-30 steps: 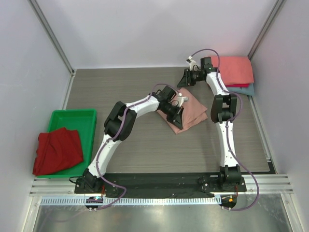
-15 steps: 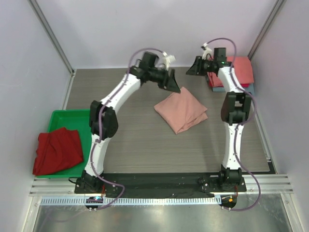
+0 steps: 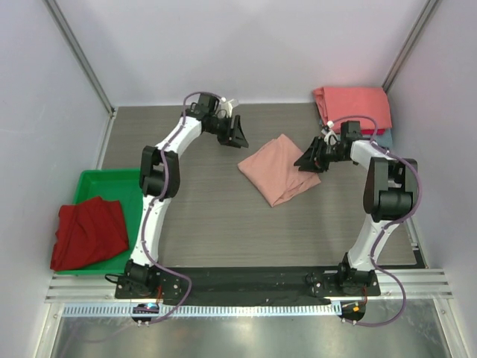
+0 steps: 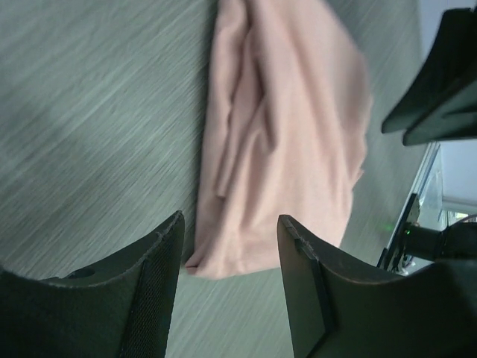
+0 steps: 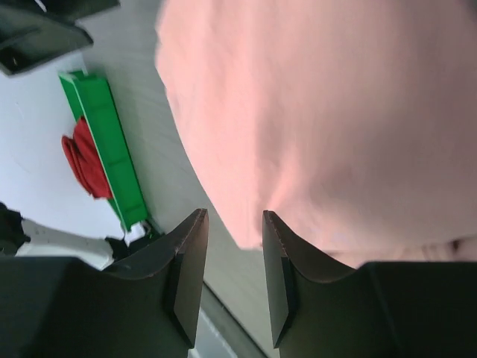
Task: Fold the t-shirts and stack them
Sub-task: Fold the tshirt
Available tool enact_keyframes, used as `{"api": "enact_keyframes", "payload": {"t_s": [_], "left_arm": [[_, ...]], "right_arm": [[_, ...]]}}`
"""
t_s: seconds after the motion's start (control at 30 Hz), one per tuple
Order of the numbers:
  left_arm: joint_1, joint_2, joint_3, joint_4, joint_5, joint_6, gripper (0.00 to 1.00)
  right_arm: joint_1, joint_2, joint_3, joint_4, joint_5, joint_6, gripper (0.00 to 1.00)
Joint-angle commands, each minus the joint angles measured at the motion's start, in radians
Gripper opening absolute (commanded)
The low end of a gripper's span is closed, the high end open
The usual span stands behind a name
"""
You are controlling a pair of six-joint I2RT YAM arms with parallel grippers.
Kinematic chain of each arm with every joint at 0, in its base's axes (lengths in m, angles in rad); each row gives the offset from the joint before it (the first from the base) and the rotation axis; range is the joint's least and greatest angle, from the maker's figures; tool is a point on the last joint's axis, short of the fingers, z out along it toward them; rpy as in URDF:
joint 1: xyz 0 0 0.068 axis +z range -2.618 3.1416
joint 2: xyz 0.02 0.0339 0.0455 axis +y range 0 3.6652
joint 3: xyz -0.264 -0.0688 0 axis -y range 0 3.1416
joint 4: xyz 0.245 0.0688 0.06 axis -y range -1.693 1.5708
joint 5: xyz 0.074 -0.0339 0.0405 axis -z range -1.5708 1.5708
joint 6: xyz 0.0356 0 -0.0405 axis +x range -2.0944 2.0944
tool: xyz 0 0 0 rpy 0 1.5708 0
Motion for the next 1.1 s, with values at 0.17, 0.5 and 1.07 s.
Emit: {"api": "enact_keyframes", "payload": {"t_s": [0.17,0.5,1.07], "left_arm": [[-0.001,-0.001,-0.077,-0.045,-0.032,0.052,0.53],[-0.009,0.03,-0.123,-0.053,-0.095,0.04,0.54],[-0.069,-0.071,-0.316,-0.073,-0.118,0.012,0.52]], "right_arm": [[-0.001,-0.129,-0.103,-0.131,0.027,-0.091,0.39],[-0.001,-0.168,-0.146,-0.274,0.363,-0.125,0.33],[-0.001,0.039,0.027,-0.121,0.388,-0.122,0.33]]}}
